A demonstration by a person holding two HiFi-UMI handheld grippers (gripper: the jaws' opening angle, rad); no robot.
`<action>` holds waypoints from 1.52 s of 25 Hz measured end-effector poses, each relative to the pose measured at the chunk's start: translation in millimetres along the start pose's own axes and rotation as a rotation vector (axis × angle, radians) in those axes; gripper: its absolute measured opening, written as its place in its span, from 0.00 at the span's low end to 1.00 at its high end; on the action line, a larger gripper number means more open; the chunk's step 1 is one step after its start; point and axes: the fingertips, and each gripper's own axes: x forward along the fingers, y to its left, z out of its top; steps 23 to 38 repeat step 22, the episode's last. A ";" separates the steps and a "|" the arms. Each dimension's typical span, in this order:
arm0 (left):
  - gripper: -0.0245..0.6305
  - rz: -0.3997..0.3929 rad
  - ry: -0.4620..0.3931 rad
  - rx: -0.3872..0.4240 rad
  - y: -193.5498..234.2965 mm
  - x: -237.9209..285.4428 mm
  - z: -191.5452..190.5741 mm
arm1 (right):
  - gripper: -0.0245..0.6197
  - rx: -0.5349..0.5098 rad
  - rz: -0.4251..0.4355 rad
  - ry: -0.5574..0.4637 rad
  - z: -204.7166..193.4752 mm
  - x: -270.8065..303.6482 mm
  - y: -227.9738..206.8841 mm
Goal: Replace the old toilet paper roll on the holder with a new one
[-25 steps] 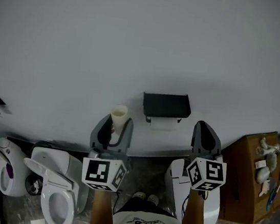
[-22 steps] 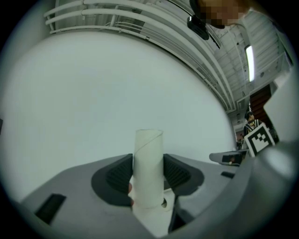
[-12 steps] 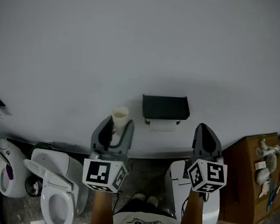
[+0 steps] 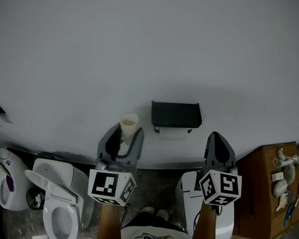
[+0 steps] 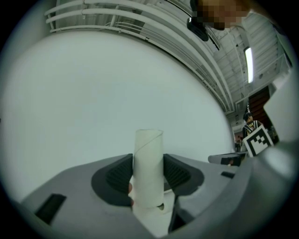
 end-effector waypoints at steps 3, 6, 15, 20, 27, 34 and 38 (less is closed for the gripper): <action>0.35 0.002 0.003 0.001 0.6 0.4 -1.1 | 0.07 -0.005 0.001 0.001 -0.6 1.2 -0.1; 0.35 0.006 0.004 0.000 0.5 0.2 -1.1 | 0.07 -0.011 0.000 0.002 -0.3 1.4 -1.3; 0.35 0.002 -0.003 0.002 0.2 0.0 2.5 | 0.07 -0.028 0.005 0.007 0.3 2.2 0.9; 0.35 -0.002 -0.002 0.009 0.0 -0.5 1.8 | 0.07 -0.032 0.003 0.002 2.7 1.5 -0.5; 0.35 0.002 -0.004 0.006 0.0 -1.2 2.4 | 0.07 -0.031 0.002 0.001 2.9 0.9 -1.0; 0.35 0.002 -0.004 0.006 0.0 -1.2 2.4 | 0.07 -0.031 0.002 0.001 2.9 0.9 -1.0; 0.35 0.002 -0.004 0.006 0.0 -1.2 2.4 | 0.07 -0.031 0.002 0.001 2.9 0.9 -1.0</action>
